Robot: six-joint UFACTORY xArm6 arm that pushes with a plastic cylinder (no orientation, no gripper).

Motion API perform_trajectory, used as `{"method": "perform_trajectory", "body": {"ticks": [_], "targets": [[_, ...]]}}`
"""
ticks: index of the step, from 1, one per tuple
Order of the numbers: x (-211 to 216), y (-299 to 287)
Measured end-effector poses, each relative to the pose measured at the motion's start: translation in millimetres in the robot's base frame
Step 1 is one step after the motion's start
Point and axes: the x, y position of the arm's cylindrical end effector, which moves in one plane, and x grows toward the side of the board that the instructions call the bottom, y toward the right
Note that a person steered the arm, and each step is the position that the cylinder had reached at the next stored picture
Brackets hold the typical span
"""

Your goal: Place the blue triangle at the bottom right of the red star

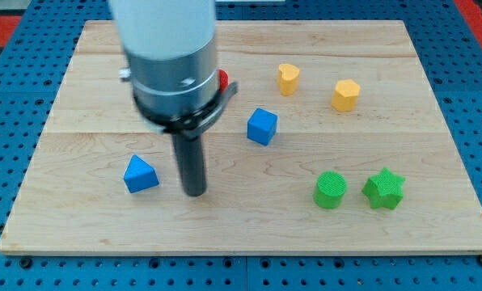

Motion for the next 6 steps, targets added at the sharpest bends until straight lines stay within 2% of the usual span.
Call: {"method": "perform_trajectory", "body": {"ticks": [2,3,5,6], "targets": [[-61,-162],[-72,-221],[-82,-89],[-112,-93]]}}
